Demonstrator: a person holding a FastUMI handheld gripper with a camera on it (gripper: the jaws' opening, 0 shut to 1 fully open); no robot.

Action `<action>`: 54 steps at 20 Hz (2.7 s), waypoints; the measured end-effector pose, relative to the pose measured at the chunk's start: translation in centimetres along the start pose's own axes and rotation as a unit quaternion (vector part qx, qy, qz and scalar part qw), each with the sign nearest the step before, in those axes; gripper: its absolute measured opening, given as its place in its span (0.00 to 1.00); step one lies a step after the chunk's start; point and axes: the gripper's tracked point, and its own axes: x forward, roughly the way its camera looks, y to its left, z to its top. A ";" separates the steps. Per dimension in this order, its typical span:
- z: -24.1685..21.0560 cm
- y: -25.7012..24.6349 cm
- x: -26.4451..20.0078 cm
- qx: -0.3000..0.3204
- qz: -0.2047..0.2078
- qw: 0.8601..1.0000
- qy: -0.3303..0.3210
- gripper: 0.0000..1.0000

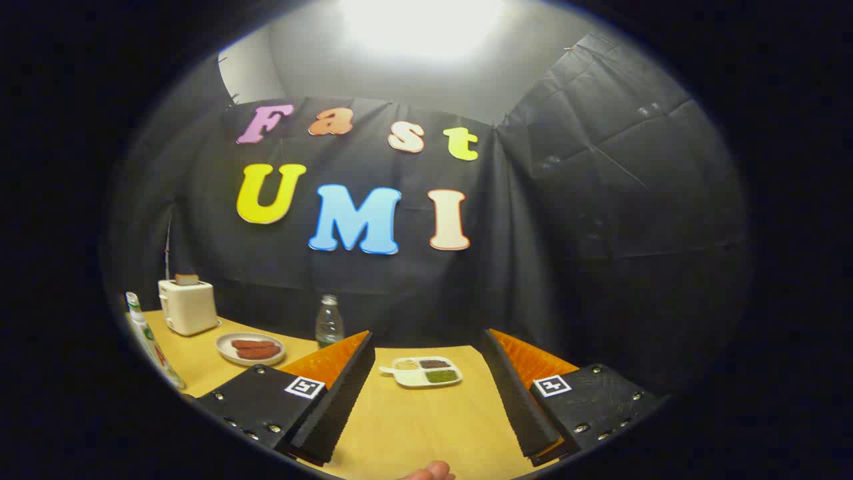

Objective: Take the bottle from table, then pour the juice into the cup, finally place the bottle on the coaster

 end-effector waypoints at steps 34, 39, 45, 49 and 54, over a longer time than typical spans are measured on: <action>-14.0 41.3 -7.6 0.043 0.272 0.953 0.124 0.97; -15.2 42.2 -6.8 0.035 0.266 0.953 0.138 0.86; -15.3 41.8 -6.6 0.035 0.255 0.956 0.140 0.74; -14.1 40.5 -6.5 0.071 0.242 0.959 0.131 0.72; -11.6 38.5 -6.0 0.155 0.234 0.952 0.120 0.71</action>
